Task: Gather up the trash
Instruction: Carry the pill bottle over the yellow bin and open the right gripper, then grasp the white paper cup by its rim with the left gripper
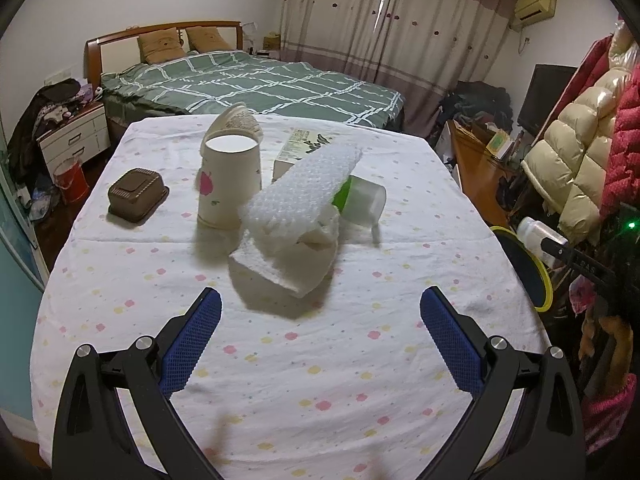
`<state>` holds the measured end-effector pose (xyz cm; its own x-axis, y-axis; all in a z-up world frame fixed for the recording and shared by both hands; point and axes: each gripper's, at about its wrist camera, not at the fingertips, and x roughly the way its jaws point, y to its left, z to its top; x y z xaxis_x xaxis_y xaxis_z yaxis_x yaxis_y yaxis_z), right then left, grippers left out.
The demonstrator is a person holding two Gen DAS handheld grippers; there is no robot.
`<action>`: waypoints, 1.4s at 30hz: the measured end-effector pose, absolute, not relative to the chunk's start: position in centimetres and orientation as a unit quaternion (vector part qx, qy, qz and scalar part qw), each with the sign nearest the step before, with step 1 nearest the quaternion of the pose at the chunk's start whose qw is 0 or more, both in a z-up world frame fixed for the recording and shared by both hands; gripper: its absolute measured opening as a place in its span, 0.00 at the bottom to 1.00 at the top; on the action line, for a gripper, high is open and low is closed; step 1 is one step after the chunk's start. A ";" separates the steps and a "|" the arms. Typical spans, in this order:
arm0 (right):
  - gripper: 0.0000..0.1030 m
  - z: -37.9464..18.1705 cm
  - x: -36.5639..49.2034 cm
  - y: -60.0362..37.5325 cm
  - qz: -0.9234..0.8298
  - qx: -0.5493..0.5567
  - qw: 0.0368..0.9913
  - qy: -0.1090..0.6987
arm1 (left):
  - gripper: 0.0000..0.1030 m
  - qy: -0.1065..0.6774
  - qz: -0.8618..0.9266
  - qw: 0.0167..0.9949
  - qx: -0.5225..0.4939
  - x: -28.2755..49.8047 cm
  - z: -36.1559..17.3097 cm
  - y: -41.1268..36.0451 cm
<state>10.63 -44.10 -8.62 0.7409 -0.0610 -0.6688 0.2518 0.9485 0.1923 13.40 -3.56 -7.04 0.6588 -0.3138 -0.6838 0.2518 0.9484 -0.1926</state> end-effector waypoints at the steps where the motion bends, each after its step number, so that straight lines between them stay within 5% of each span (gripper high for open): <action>1: 0.44 -9.0 10.7 -45.2 -0.099 0.139 0.920 0.353 | 0.95 0.384 -0.157 0.909 -0.040 13.5 -7.1 -3.8; 17: 0.44 -17.7 13.6 -54.3 -0.192 0.169 0.866 0.430 | 0.95 0.400 -0.162 0.902 -0.023 14.7 -7.5 -6.5; 42: 0.46 -17.0 13.4 -52.5 -0.174 0.149 0.876 0.424 | 0.95 0.382 -0.065 0.920 -0.052 25.1 -7.2 -0.4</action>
<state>13.44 -52.47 -17.05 0.5799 -0.1783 -0.7950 0.4315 0.8949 0.1140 25.07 -0.38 -7.23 0.6993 -0.1591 -0.6969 0.0803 0.9862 -0.1446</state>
